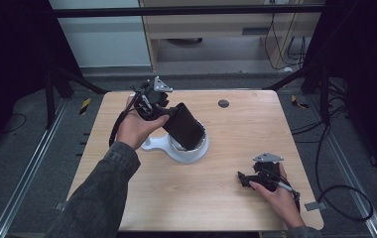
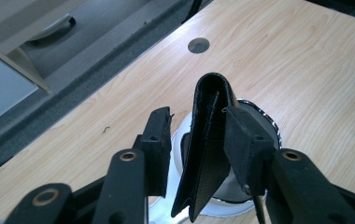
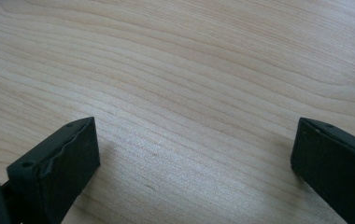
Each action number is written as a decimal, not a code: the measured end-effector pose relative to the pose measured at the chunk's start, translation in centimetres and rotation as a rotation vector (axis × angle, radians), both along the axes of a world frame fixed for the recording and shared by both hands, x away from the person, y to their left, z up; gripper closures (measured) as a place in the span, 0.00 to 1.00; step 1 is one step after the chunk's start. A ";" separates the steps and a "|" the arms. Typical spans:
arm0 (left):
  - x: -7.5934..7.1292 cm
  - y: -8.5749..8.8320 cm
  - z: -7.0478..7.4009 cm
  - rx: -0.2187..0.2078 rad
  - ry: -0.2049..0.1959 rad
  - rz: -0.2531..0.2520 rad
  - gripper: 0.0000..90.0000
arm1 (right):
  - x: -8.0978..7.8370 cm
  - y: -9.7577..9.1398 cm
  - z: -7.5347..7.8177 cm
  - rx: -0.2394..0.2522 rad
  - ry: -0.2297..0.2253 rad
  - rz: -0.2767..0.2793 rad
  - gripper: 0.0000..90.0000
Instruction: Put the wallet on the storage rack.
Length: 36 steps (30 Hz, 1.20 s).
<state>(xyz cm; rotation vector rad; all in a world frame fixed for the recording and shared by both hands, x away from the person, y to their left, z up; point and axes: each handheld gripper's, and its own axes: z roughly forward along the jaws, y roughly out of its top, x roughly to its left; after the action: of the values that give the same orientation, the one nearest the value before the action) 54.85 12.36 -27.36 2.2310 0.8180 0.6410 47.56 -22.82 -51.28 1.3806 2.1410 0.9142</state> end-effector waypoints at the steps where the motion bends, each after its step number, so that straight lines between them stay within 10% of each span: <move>1: -0.1 0.0 0.1 -0.003 -0.006 -0.001 0.67 | 0.0 0.0 0.0 0.000 0.000 0.000 0.02; 16: -3.6 -0.2 -0.4 -0.021 -0.052 -0.042 0.19 | 0.0 0.0 0.0 0.000 0.000 0.001 0.02; 36: -7.3 0.3 -2.6 -0.050 -0.031 -0.088 0.08 | -0.1 0.0 0.0 0.000 0.001 -0.002 0.02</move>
<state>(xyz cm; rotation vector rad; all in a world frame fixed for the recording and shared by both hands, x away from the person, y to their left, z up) 47.56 12.62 -29.93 2.1930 0.7089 0.6054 47.47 -22.78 -51.28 1.3829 2.1402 0.9136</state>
